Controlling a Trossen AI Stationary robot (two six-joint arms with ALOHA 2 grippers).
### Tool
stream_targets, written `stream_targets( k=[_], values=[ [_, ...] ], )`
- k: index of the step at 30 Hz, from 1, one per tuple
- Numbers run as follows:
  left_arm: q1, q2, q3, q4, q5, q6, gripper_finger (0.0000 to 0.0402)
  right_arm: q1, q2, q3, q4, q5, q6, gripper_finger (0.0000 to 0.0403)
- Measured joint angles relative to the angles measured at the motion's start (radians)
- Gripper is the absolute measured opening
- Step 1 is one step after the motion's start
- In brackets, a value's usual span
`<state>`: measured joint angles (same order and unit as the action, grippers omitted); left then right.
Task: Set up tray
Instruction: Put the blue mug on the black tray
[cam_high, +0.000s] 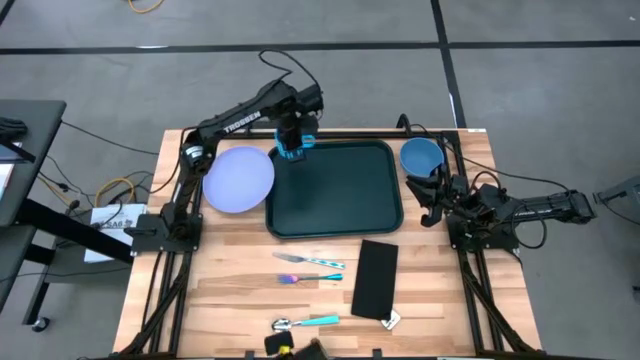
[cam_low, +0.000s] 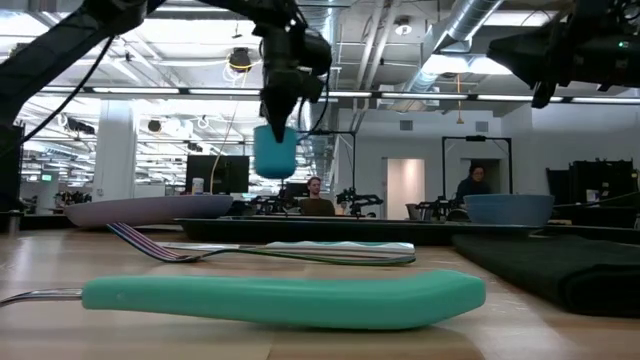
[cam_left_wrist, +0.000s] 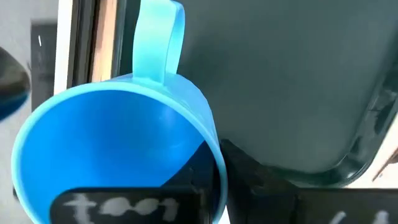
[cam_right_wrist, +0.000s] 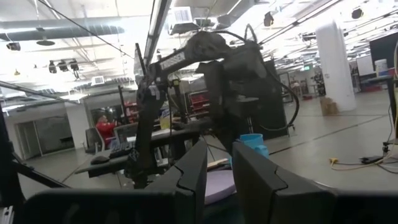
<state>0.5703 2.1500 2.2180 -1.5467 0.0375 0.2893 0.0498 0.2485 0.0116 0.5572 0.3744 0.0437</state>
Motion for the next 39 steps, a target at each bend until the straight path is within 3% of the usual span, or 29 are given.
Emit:
stream_targets(
  k=[7,26,39],
  values=[
    [0.027,-0.002,-0.053,-0.005,-0.033,-0.019,0.0002,0.000,0.000,0.000,-0.005,0.002,-0.001,0.0068],
    [0.019,-0.003,-0.265,0.285,-0.017,0.014,0.0002,0.000,0.000,0.000,-0.005,0.002,0.000,0.0068],
    [0.021,-0.003,-0.359,0.319,-0.066,0.031,0.0002,0.000,0.000,0.000,-0.005,0.002,0.000,0.0068]
  ],
)
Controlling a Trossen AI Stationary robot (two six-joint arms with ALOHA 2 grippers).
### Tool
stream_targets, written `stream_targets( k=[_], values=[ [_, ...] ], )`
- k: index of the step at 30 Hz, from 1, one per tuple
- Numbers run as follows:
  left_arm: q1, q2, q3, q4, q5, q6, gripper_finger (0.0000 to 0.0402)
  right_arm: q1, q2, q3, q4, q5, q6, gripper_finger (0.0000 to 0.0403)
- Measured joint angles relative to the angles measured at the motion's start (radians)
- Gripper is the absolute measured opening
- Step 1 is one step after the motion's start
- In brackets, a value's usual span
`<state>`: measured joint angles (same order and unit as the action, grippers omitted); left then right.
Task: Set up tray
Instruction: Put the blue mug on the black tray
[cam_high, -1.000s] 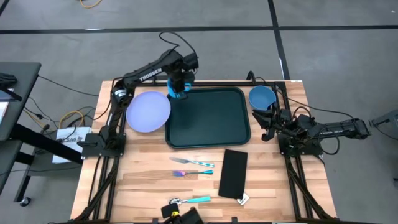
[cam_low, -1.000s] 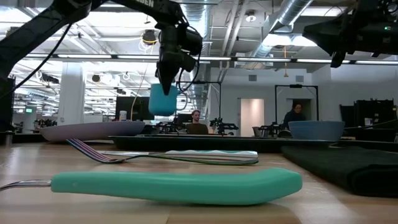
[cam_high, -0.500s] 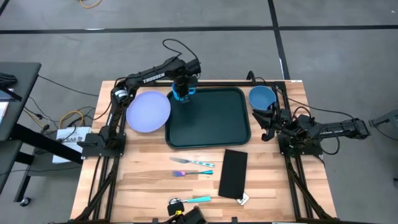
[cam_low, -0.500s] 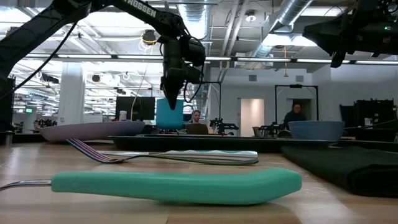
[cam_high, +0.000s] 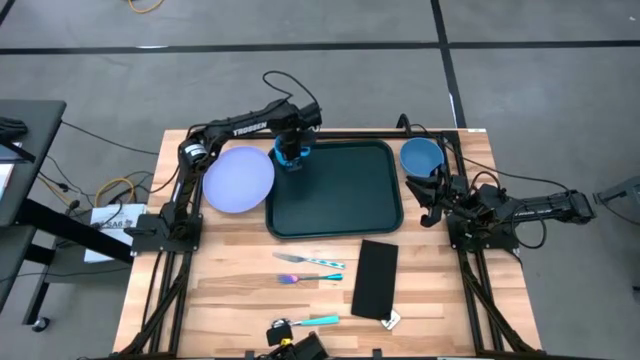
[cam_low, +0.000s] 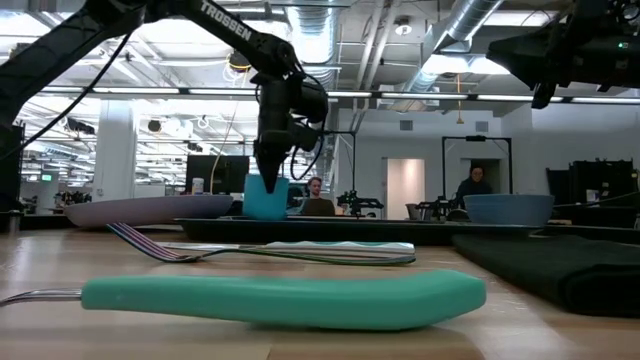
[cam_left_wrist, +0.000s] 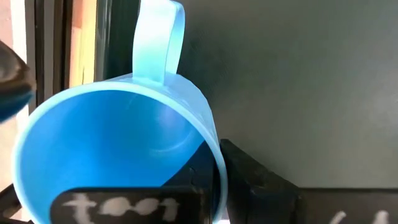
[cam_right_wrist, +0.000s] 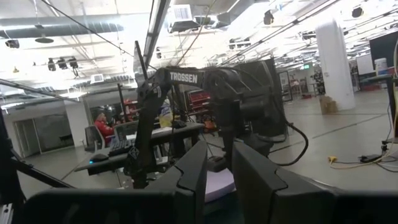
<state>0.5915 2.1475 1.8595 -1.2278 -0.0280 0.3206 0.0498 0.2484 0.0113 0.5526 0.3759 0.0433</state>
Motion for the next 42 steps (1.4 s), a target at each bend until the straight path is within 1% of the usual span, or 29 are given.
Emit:
stream_targets(
  k=[4,10,13,17,19,21,24,27,29,33,37,40,41,42],
  values=[
    [0.000,-0.001,0.000,0.021,0.002,0.010,0.0002,0.000,0.000,0.000,0.000,0.000,0.000,0.0068],
    [-0.003,-0.034,0.000,-0.001,-0.013,0.037,0.0002,0.000,0.000,0.000,-0.010,0.000,0.000,0.0068],
    [-0.003,-0.082,0.000,-0.003,0.006,0.045,0.0002,0.000,0.000,0.000,-0.018,0.000,0.001,0.0068],
    [-0.004,-0.172,0.000,-0.006,0.074,0.054,0.0002,0.000,0.000,0.000,-0.021,0.000,0.001,0.0068],
    [-0.005,-0.215,0.001,-0.007,0.081,0.054,0.0001,0.000,0.000,0.000,-0.022,0.000,0.001,0.0068],
    [-0.011,-0.245,-0.008,0.026,0.081,0.055,0.0001,0.000,0.000,0.000,-0.021,0.000,0.005,0.0068],
    [-0.024,-0.266,-0.073,0.114,0.078,0.076,0.0000,0.000,0.000,0.000,-0.021,0.000,0.017,0.0068],
    [-0.042,-0.273,-0.146,0.097,0.078,0.117,0.0000,0.000,0.000,0.000,-0.021,0.000,0.017,0.0068],
    [-0.044,-0.304,-0.191,0.084,0.090,0.137,0.0000,0.000,0.000,0.000,-0.022,0.000,0.017,0.0068],
    [-0.038,-0.428,-0.273,0.074,0.091,0.167,0.0000,0.000,0.000,0.000,-0.022,0.000,0.017,0.0068],
    [-0.047,-0.585,-0.341,0.127,0.083,0.170,0.0000,0.000,0.000,0.000,-0.021,0.000,0.017,0.0068],
    [-0.116,-0.682,-0.389,0.165,0.079,0.163,0.0000,0.000,0.000,0.000,-0.022,0.000,0.017,0.0068],
    [-0.154,-0.699,-0.395,0.170,0.060,0.170,0.0000,0.000,0.000,0.000,-0.021,0.000,0.017,0.0068],
    [-0.195,-0.706,-0.398,0.179,0.020,0.184,0.0000,0.000,0.000,0.000,-0.022,0.000,0.017,0.0068]
  ],
)
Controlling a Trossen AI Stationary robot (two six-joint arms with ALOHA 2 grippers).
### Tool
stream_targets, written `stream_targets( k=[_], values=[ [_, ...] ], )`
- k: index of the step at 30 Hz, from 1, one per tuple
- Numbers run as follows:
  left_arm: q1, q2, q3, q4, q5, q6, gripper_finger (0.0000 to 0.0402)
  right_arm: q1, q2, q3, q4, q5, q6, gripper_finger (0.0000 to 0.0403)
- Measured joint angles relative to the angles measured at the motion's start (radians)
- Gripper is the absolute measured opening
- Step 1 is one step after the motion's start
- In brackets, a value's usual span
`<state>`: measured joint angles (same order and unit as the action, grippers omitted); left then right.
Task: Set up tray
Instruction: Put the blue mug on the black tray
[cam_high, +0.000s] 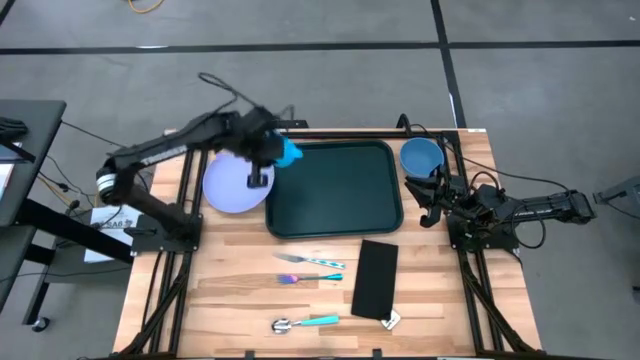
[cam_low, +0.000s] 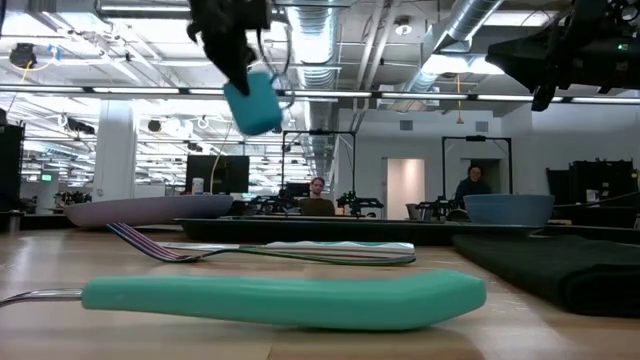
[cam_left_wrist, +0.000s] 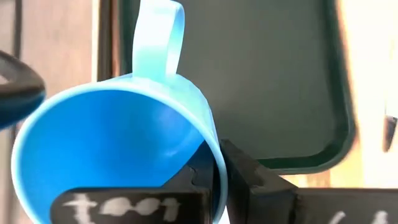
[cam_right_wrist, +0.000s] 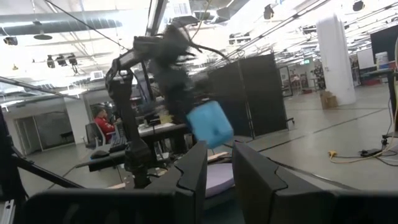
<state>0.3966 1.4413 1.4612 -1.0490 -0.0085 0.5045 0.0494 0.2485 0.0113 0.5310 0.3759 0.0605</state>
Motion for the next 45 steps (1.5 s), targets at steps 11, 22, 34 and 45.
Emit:
stream_targets(
  k=[11,22,34,45],
  values=[
    [0.082,0.134,0.005,0.178,0.010,0.096,0.0000,0.000,0.000,0.000,0.000,0.049,-0.008,0.0068],
    [0.204,0.381,0.184,0.018,0.059,0.033,0.0000,0.000,0.000,0.000,-0.001,0.049,-0.008,0.0068],
    [0.192,0.417,0.171,-0.010,0.082,0.034,0.0000,0.000,0.000,0.000,-0.002,0.045,-0.007,0.0068],
    [0.206,0.460,0.170,-0.014,0.103,0.054,0.0000,0.000,0.000,0.000,-0.007,0.045,-0.007,0.0068]
  ],
)
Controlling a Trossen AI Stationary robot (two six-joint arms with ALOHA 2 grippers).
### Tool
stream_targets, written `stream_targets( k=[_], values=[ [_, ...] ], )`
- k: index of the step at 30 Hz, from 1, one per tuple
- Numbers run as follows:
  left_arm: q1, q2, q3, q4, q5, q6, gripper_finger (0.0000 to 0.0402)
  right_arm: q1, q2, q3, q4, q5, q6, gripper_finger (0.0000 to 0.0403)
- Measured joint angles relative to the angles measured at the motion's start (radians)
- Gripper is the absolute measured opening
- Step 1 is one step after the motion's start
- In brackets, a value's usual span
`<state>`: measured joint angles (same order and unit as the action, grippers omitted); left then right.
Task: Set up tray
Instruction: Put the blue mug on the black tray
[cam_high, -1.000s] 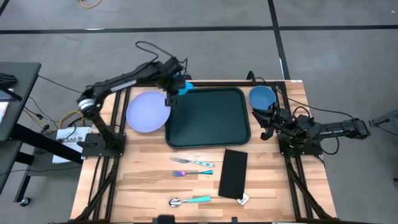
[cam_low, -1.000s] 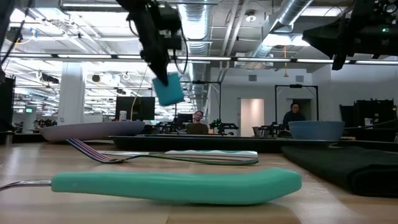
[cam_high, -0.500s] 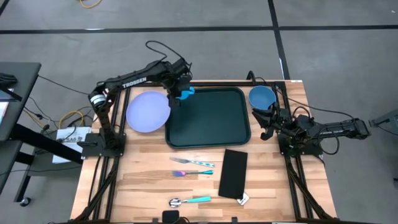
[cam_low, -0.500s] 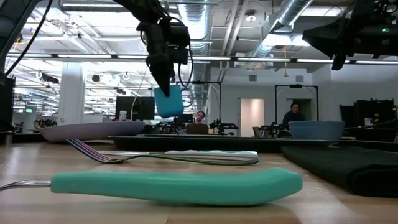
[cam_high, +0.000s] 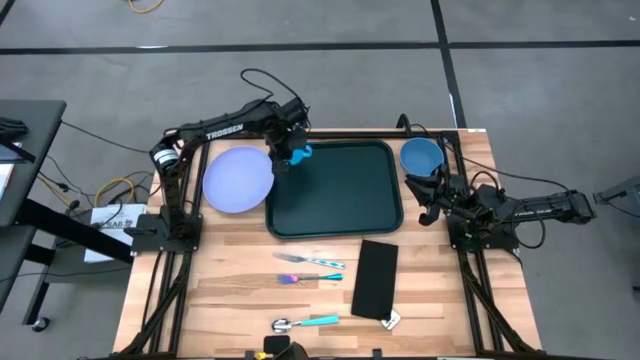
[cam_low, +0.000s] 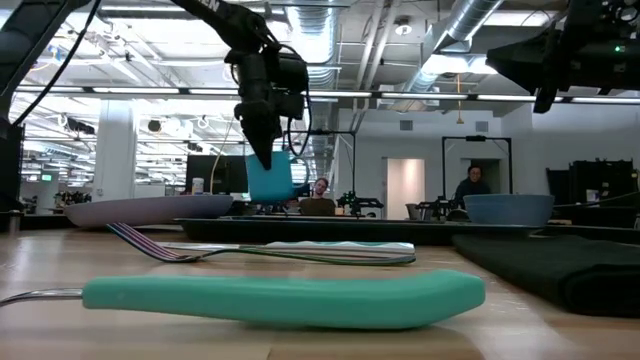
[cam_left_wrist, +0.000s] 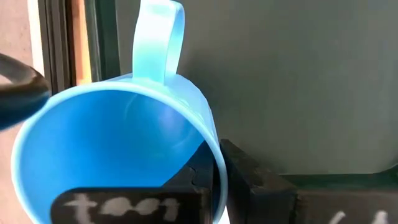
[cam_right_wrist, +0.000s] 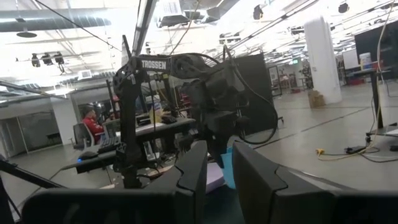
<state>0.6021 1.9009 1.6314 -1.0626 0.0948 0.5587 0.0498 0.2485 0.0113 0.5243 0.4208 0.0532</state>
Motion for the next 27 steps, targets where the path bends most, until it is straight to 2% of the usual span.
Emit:
stream_targets(
  k=[13,27],
  values=[
    [0.000,0.001,0.000,-0.001,-0.013,0.002,0.0000,0.000,0.000,0.000,-0.016,0.000,0.000,0.0068],
    [0.002,0.001,-0.132,0.092,-0.051,0.012,0.0000,0.000,0.000,0.000,-0.016,0.000,0.000,0.0068]
  ],
)
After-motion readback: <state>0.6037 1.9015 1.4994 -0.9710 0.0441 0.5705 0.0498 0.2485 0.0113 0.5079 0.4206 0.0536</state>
